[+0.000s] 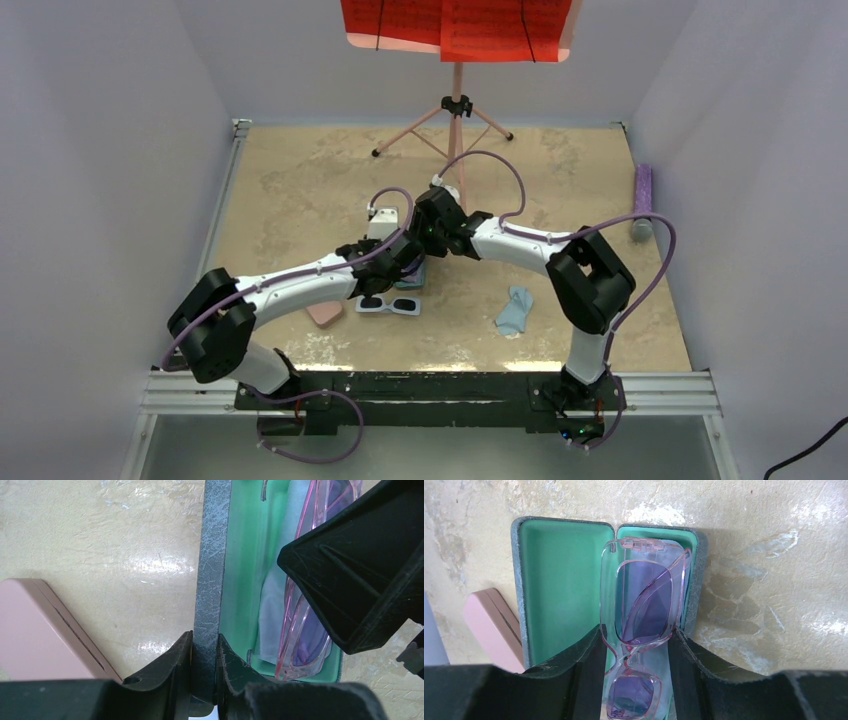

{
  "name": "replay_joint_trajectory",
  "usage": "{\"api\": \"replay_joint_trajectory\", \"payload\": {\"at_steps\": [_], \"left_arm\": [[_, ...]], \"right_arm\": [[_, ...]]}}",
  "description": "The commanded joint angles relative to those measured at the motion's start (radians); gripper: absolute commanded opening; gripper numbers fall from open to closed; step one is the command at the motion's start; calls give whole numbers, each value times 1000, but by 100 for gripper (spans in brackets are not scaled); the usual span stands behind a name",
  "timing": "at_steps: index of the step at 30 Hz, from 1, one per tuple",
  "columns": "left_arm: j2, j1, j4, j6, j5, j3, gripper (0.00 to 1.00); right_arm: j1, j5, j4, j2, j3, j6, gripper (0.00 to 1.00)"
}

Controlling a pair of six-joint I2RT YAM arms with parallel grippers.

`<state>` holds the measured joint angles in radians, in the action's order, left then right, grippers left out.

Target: Organize the sunglasses

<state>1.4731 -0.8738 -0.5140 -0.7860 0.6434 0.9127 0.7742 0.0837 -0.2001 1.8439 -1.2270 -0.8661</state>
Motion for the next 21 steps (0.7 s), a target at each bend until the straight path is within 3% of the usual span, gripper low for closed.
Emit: {"api": "replay_joint_trajectory", "payload": {"at_steps": [1, 8, 21], "left_arm": [[1, -7, 32, -19, 40, 52, 0], [0, -8, 39, -4, 61, 58, 0], [13, -8, 33, 6, 95, 77, 0]], "right_arm": [[8, 64, -40, 6, -48, 16, 17], [17, 72, -68, 12, -65, 12, 29], [22, 86, -99, -119, -63, 25, 54]]}}
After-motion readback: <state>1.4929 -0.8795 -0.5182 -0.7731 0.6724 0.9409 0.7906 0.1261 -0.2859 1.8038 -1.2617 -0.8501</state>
